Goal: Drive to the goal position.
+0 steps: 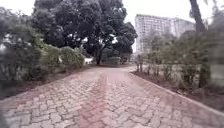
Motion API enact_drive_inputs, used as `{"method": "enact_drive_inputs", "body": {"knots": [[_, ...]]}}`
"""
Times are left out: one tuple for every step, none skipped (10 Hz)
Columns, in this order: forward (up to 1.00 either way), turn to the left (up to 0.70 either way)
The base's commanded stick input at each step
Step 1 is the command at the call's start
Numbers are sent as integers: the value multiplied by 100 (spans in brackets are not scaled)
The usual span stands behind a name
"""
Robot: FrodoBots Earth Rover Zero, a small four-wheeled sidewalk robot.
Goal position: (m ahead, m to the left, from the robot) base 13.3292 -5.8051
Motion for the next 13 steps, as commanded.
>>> {"method": "enact_drive_inputs", "body": {"knots": [[70,0],[70,0],[70,0],[70,0],[70,0],[70,0],[70,0],[70,0],[70,0],[70,2],[70,2],[70,2],[70,3]]}}
